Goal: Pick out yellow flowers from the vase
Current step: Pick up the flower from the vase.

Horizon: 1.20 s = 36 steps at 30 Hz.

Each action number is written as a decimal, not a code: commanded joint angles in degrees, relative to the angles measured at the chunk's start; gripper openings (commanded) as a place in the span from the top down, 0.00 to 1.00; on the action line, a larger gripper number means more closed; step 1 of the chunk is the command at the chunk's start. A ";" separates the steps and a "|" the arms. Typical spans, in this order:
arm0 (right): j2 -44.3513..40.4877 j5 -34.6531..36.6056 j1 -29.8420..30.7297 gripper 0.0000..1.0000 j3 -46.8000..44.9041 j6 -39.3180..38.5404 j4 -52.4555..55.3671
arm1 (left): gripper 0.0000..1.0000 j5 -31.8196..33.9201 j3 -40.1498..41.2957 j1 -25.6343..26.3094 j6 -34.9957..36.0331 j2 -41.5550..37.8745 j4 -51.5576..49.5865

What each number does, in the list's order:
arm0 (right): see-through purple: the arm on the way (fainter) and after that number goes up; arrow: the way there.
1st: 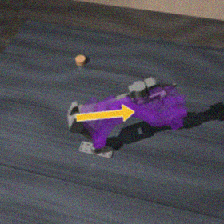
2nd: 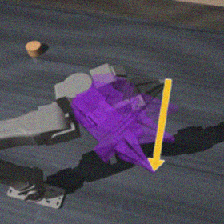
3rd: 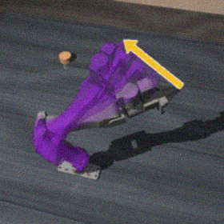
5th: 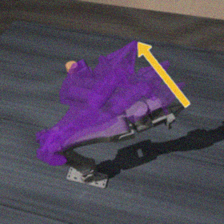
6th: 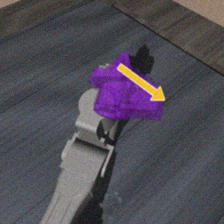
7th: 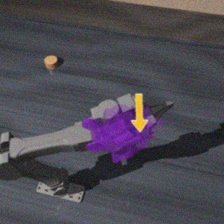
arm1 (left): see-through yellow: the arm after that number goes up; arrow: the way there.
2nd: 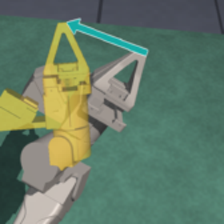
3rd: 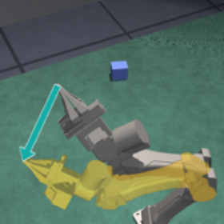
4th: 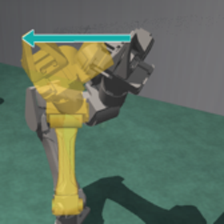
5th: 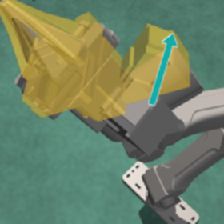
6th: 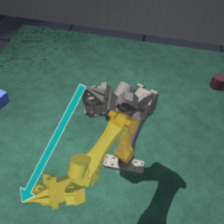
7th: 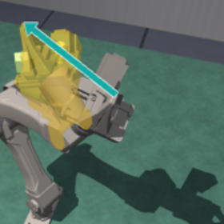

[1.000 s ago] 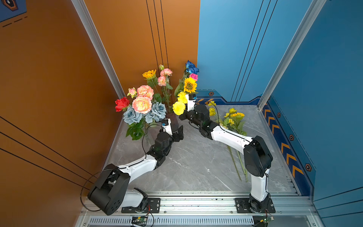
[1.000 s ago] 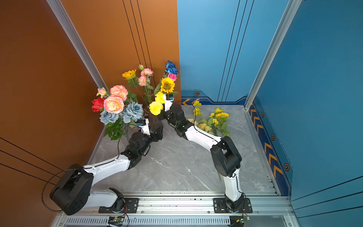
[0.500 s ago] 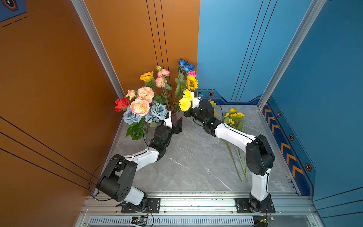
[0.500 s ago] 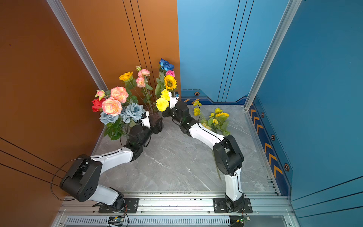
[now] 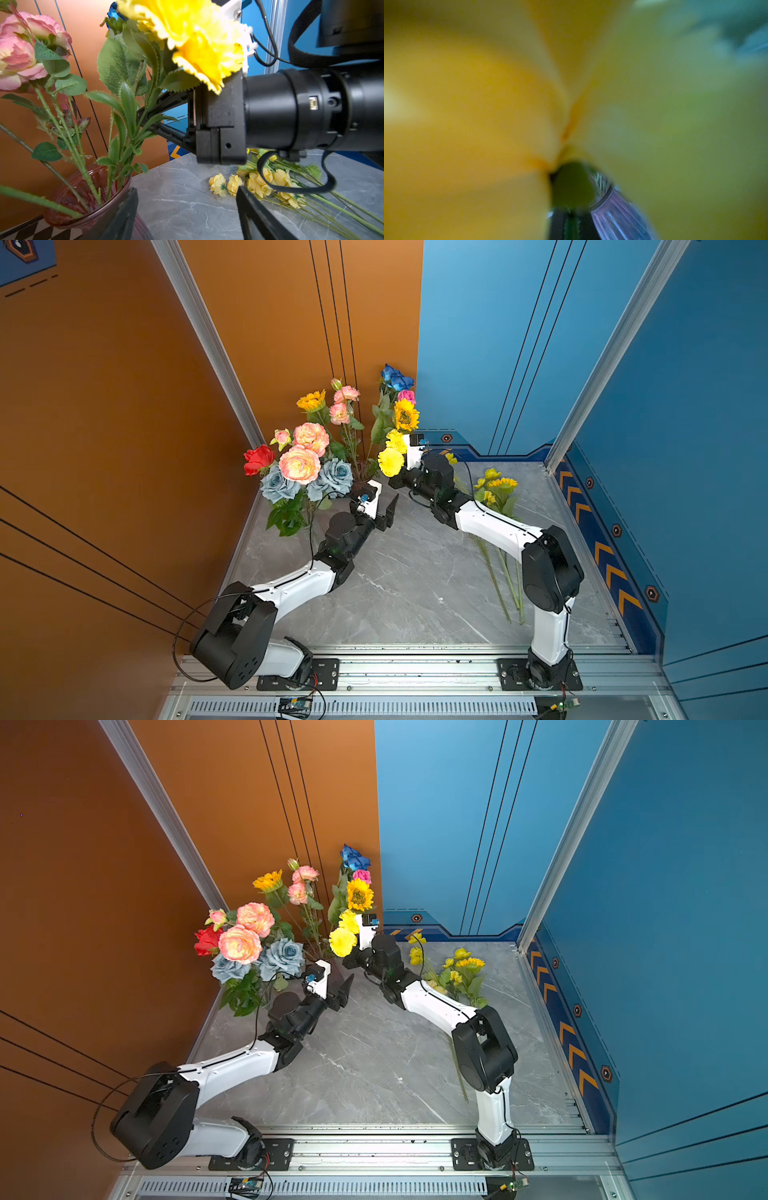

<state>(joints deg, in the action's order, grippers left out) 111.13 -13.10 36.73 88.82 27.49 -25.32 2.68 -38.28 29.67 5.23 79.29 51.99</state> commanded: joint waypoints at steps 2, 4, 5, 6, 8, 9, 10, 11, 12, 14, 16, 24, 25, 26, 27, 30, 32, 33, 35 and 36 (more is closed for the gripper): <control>-3.22 -1.47 -0.21 0.97 -1.84 0.82 1.52 | 0.24 -1.11 -1.26 -1.69 2.83 -0.23 0.84; -3.29 -2.21 -0.46 0.97 -2.18 0.80 1.59 | 0.25 -1.78 -1.82 -2.41 2.85 -0.01 0.84; -3.36 -2.69 -0.54 0.97 -2.16 0.79 1.80 | 0.28 -1.88 -2.10 -2.72 3.15 0.12 0.82; -3.46 -2.97 -0.59 0.97 -2.33 0.90 1.85 | 0.29 -1.51 -2.48 -2.99 3.24 0.17 0.84; -3.73 -3.16 -0.61 0.98 -2.79 0.82 1.57 | 0.29 -2.11 -3.38 -4.14 2.39 0.68 0.85; -3.90 -3.31 -0.67 0.98 -3.01 0.82 1.46 | 0.28 -2.55 -3.96 -4.56 2.16 1.14 0.84; -3.97 -3.42 -0.72 0.98 -3.24 0.80 1.42 | 0.29 -2.74 -4.45 -4.79 2.09 1.51 0.84; -3.98 -3.56 -0.77 0.98 -3.22 0.82 1.34 | 0.31 -2.71 -5.02 -4.80 2.35 1.76 0.84; -4.08 -3.68 -0.79 0.98 -3.47 0.82 1.34 | 0.31 -2.51 -5.51 -4.95 2.48 2.12 0.84; -4.02 -4.12 -0.84 0.98 -3.56 0.81 1.33 | 0.33 -2.58 -6.48 -5.39 2.61 2.73 0.84; -4.24 -4.12 -0.88 0.98 -3.89 0.82 1.19 | 0.34 -3.02 -7.35 -5.88 2.41 3.55 0.79; -4.62 -4.57 -1.31 0.98 -4.57 0.82 1.33 | 0.46 -3.47 -8.02 -6.37 1.83 5.25 0.84; -4.76 -4.65 -1.35 0.98 -4.66 0.75 1.35 | 0.48 -3.48 -8.11 -6.45 2.03 5.43 0.84; -4.78 -4.65 -1.33 0.98 -4.62 0.68 1.48 | 0.48 -3.52 -8.23 -6.47 2.23 5.60 0.84; -4.83 -4.80 -1.40 0.98 -4.62 0.68 1.65 | 0.48 -3.41 -8.29 -6.51 2.33 5.66 0.84; -4.61 -5.40 -1.40 0.98 -4.47 0.72 1.93 | 0.50 -3.30 -8.72 -6.62 2.67 5.85 0.79; -4.52 -5.74 -1.42 0.98 -4.30 0.73 1.81 | 0.50 -3.13 -9.03 -6.64 2.97 6.04 0.84; -4.40 -6.08 -1.44 0.98 -4.12 0.72 1.97 | 0.52 -3.29 -9.15 -6.71 3.02 6.13 0.81; -4.29 -6.59 -1.40 0.98 -3.91 0.55 2.40 | 0.54 -3.61 -9.44 -6.65 3.30 6.40 0.78; -4.21 -6.85 -1.41 0.98 -3.91 0.42 2.47 | 0.56 -3.60 -9.68 -6.70 3.30 6.66 0.75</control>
<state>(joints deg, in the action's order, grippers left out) 108.75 -17.74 35.55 85.25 27.46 -25.02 -0.10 -46.35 23.55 7.70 85.12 52.07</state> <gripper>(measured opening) 0.076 0.447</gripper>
